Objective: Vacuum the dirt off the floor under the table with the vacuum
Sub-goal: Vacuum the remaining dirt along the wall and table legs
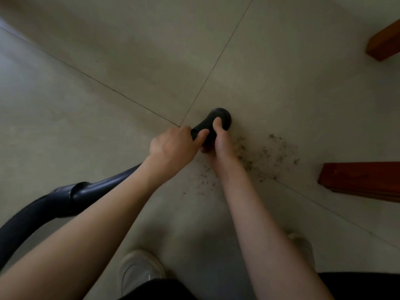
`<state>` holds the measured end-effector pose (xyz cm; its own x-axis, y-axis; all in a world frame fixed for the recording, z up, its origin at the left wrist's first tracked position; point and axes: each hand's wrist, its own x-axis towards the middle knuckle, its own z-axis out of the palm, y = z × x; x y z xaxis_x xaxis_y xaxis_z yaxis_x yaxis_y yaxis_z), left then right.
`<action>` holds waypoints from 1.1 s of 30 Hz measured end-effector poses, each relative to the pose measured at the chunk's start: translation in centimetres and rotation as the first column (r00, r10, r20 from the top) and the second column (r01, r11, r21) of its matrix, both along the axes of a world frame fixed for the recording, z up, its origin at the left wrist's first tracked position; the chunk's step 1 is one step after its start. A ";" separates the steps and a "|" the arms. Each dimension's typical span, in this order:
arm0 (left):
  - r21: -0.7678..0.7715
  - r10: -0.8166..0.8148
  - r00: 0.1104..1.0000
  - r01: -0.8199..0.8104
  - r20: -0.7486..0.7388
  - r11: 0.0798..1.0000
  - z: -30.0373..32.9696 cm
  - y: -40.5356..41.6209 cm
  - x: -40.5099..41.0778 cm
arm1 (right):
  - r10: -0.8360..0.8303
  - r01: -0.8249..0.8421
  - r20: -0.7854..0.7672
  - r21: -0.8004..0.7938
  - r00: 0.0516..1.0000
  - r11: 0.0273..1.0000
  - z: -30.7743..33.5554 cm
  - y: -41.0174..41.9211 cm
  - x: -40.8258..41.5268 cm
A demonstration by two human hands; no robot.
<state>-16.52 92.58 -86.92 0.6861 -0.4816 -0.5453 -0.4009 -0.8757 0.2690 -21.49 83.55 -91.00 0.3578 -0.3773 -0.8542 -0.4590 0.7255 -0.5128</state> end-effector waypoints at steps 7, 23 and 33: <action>0.002 0.066 0.995 -0.066 -0.077 0.998 -0.1 3.8 1.9 | 0.030 -0.032 0.031 0.077 0.999 0.997 0.5 3.4 1.6; -0.095 0.081 0.997 -0.082 -0.018 0.992 -0.6 -1.8 6.7 | 0.010 -0.030 0.145 0.139 0.989 0.990 2.3 -1.3 8.1; -0.039 0.067 0.997 -0.069 -0.033 0.997 -0.6 -0.3 2.7 | 0.031 -0.033 0.031 0.053 0.999 0.998 0.6 -0.4 3.8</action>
<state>-13.85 92.29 -87.54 0.7005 -0.4562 -0.5488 -0.3314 -0.8890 0.3160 -17.69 83.15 -90.35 0.3948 -0.3189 -0.8616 -0.4676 0.7375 -0.4872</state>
